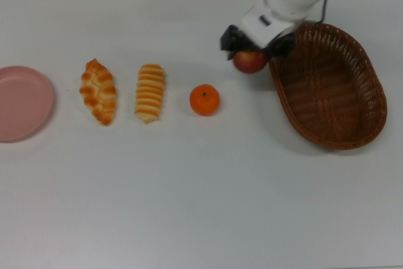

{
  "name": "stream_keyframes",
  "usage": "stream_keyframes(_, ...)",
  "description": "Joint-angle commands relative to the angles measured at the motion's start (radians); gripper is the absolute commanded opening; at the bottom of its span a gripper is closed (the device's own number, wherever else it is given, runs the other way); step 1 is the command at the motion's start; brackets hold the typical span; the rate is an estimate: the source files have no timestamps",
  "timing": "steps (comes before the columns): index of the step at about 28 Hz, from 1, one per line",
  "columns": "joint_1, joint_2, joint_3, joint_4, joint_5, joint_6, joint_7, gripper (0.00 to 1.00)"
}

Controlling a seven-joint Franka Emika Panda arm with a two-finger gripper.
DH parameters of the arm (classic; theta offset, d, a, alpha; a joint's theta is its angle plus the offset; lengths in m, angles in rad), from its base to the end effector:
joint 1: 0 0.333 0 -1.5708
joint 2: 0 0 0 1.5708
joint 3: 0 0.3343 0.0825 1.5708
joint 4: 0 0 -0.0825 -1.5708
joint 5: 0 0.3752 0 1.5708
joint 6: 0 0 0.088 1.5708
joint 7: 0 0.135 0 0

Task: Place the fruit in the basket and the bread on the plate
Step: 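Carry the apple into the wicker basket and release it, then move to the striped spiral bread roll and grasp it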

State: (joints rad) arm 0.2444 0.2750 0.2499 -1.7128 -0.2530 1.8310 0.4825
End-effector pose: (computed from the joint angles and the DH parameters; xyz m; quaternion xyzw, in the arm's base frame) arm 0.5576 0.2572 0.4148 0.9927 0.0453 -0.0240 0.1096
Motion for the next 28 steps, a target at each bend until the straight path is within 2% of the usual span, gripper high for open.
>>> stream_keyframes(1, 0.091, 0.004, 0.005, 0.053, 0.015, -0.055, 0.065, 0.03)
stream_keyframes(4, 0.128, 0.007, 0.003, 0.053, 0.015, -0.055, 0.096, 0.10)
stream_keyframes(7, 0.164, 0.024, 0.005, 0.052, 0.015, -0.053, 0.116, 0.29)
stream_keyframes(8, 0.168, 0.033, 0.005, 0.053, 0.015, -0.053, 0.123, 0.43)
stream_keyframes(9, 0.173, 0.039, 0.005, 0.053, 0.015, -0.053, 0.134, 0.73)
stream_keyframes(10, 0.185, 0.049, 0.003, 0.053, 0.011, -0.052, 0.163, 1.00)
stream_keyframes(13, 0.200, 0.059, 0.003, 0.053, -0.003, -0.052, 0.203, 1.00)
stream_keyframes(22, 0.199, 0.046, -0.004, 0.056, -0.003, -0.055, 0.209, 1.00)
stream_keyframes(28, 0.150, 0.017, -0.070, 0.045, -0.023, -0.076, 0.118, 1.00)
